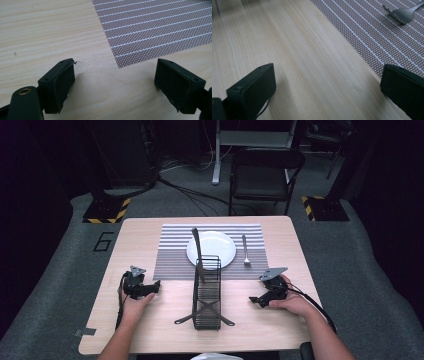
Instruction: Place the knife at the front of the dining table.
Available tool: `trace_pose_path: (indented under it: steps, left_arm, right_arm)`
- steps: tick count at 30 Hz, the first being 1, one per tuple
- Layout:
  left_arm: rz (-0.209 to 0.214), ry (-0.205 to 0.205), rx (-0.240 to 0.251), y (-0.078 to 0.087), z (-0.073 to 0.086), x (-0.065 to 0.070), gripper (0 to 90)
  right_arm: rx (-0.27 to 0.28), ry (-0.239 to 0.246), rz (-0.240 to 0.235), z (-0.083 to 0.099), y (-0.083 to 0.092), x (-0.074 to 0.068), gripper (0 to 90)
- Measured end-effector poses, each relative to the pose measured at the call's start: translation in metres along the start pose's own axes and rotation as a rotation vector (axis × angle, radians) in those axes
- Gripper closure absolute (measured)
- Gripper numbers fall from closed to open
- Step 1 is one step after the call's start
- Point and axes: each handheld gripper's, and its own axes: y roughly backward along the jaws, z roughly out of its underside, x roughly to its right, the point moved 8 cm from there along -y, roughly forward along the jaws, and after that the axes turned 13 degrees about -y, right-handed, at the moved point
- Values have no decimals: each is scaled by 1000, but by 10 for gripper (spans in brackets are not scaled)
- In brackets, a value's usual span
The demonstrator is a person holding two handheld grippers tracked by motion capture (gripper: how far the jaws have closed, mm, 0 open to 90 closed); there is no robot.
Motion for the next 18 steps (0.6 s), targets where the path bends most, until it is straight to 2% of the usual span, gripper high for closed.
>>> trace_pose_path:
  steps: [4,15,18]
  left_arm:
    - [5,-10,3,1,0,1,174]
    - [3,-7,4,1,0,1,175]
    - [1,-3,12,1,0,2,200]
  right_arm:
    - [-1,-3,0,0,0,0,0]
    - [-1,-2,-1,0,0,0,0]
    - [-1,-2,-1,0,0,0,0]
